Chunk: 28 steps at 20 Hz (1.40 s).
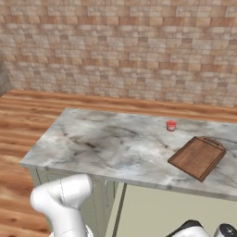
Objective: Open the drawer on the right and place the cutting tools on the cutting board.
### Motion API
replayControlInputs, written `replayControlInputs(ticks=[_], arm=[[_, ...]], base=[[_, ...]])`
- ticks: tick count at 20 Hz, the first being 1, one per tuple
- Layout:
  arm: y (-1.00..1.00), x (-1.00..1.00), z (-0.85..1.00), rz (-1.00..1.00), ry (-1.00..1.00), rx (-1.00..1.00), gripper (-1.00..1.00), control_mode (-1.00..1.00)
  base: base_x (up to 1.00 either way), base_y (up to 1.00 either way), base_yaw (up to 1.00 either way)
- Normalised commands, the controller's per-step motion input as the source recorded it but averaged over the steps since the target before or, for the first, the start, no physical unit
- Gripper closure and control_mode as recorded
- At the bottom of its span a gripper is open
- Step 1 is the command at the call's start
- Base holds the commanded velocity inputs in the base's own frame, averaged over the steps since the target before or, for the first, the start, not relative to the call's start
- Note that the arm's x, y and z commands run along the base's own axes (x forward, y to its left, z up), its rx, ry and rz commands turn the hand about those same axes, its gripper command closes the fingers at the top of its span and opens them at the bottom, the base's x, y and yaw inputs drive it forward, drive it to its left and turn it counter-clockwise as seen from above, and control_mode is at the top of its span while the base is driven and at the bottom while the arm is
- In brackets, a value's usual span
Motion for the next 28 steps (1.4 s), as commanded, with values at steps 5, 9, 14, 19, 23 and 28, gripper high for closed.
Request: replayControlInputs(ticks=[5,9,14,19,23,28], arm=[[0.13,0.00,0.00,0.00,0.00,0.00,-1.00,-1.00],[0.23,0.00,0.00,0.00,0.00,0.00,-1.00,-1.00],[0.14,0.00,0.00,0.00,0.00,0.00,-1.00,-1.00],[0.00,0.00,-0.01,0.00,0.00,0.00,-1.00,-1.00],[0.00,0.00,-0.08,0.00,0.00,0.00,1.00,-1.00],[0.00,0.00,0.00,0.00,0.00,0.00,1.00,-1.00]], base=[[0.00,0.00,0.00],[0.00,0.00,0.00],[0.00,0.00,0.00],[0.00,0.00,0.00],[0.00,0.00,0.00],[0.00,0.00,0.00]])
